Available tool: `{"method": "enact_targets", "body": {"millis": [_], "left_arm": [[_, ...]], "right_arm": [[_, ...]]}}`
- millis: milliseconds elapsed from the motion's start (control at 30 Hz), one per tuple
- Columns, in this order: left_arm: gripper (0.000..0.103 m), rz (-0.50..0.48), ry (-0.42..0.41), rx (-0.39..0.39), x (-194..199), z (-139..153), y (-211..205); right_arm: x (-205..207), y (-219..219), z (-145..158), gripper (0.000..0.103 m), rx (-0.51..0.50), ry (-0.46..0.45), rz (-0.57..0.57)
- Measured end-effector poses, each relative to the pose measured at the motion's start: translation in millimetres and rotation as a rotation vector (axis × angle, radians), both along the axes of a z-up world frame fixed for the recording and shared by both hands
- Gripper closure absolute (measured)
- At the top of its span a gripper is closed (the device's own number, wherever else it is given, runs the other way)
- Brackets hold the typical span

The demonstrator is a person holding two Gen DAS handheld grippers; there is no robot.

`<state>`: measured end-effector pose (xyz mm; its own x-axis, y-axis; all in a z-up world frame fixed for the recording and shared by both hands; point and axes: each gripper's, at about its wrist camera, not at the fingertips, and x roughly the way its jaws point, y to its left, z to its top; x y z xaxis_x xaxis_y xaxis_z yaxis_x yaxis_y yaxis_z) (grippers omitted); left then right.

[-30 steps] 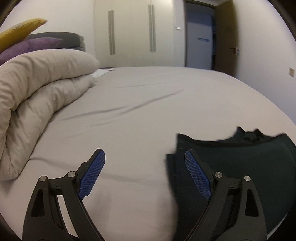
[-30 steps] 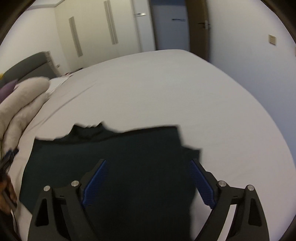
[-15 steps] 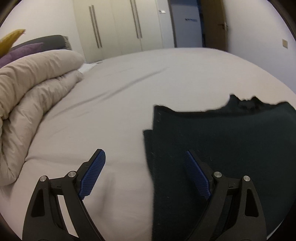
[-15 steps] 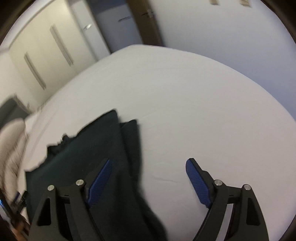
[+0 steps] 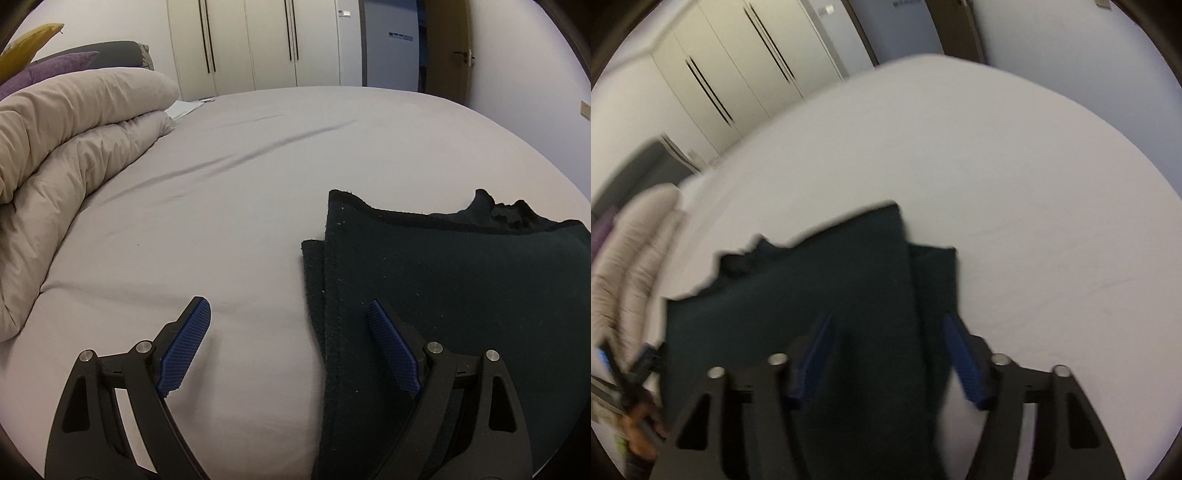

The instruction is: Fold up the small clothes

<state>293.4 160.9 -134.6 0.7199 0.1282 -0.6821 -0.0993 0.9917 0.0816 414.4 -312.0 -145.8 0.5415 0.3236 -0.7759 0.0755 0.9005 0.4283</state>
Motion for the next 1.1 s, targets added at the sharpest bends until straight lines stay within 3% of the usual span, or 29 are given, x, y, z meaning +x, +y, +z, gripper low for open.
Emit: {"method": "enact_targets", "body": {"millis": [33, 133, 233, 433, 733, 800, 867, 900, 1000, 1067, 1100], "left_arm": [[0.015, -0.001, -0.002, 0.002, -0.1, 0.5, -0.5], [0.015, -0.002, 0.0, 0.007, 0.0, 0.4, -1.4], [0.015, -0.003, 0.0, 0.009, -0.6, 0.5, -1.7], [0.015, -0.008, 0.013, 0.013, -0.1, -0.4, -2.9], [0.015, -0.016, 0.061, 0.041, 2.2, -8.3, -6.0], [0.015, -0.014, 0.064, 0.039, 2.7, -8.8, -5.7], [0.015, -0.012, 0.062, 0.043, 2.6, -8.5, -6.1], [0.015, -0.011, 0.06, 0.047, 2.2, -8.1, -6.6], [0.015, -0.009, 0.054, 0.061, 0.0, -6.9, -8.9], [0.015, -0.013, 0.057, 0.073, -1.1, -7.2, -11.0], [0.015, -0.014, 0.055, 0.076, -2.0, -7.2, -11.3]], "right_arm": [[1.6, 1.2, -2.4, 0.047, 0.0, 0.005, -0.002], [-1.3, 5.0, -1.9, 0.077, -0.003, -0.009, 0.017], [-4.0, 7.5, -4.7, 0.095, -0.034, -0.015, 0.027], [-15.2, -4.8, -5.6, 0.098, -0.036, 0.005, -0.025], [-27.4, -23.7, -24.3, 0.096, 0.059, 0.006, -0.078], [-30.6, -23.0, -19.0, 0.088, 0.065, 0.02, -0.071], [-40.8, -21.2, -10.5, 0.057, 0.082, 0.033, -0.072], [-50.3, -21.0, -6.8, 0.051, 0.092, 0.03, -0.084], [-79.1, -15.5, -3.6, 0.053, 0.129, 0.006, -0.071], [-92.6, -3.5, -11.4, 0.072, 0.063, 0.026, -0.025], [-98.4, -0.4, -13.7, 0.075, 0.023, 0.016, -0.02]]}}
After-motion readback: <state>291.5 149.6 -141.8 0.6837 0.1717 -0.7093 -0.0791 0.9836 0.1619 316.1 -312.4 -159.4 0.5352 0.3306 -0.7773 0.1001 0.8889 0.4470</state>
